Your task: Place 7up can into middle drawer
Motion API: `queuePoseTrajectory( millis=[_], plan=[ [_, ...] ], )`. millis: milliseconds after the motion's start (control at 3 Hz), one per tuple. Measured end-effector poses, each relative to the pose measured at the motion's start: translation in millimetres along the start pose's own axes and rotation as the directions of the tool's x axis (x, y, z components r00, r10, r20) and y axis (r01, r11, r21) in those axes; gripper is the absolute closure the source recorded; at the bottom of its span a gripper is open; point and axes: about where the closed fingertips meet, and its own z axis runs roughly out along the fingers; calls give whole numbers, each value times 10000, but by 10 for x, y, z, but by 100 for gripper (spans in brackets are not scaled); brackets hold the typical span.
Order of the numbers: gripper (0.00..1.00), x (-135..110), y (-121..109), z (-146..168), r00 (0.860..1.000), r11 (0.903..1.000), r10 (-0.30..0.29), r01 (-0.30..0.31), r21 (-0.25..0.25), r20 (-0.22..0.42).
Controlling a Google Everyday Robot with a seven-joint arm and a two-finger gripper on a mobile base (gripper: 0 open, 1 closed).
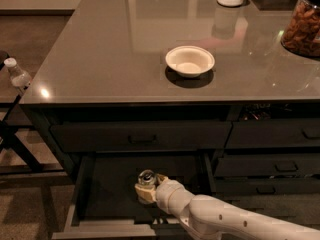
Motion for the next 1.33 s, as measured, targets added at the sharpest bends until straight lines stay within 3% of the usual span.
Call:
queuePoseTrajectory(
  millis=[667, 1333],
  plan=[
    [100, 295, -112, 367, 9998, 9997, 164, -166, 182, 119],
    [100, 429, -239, 588, 9991, 9997, 72, -82, 249, 424]
  ],
)
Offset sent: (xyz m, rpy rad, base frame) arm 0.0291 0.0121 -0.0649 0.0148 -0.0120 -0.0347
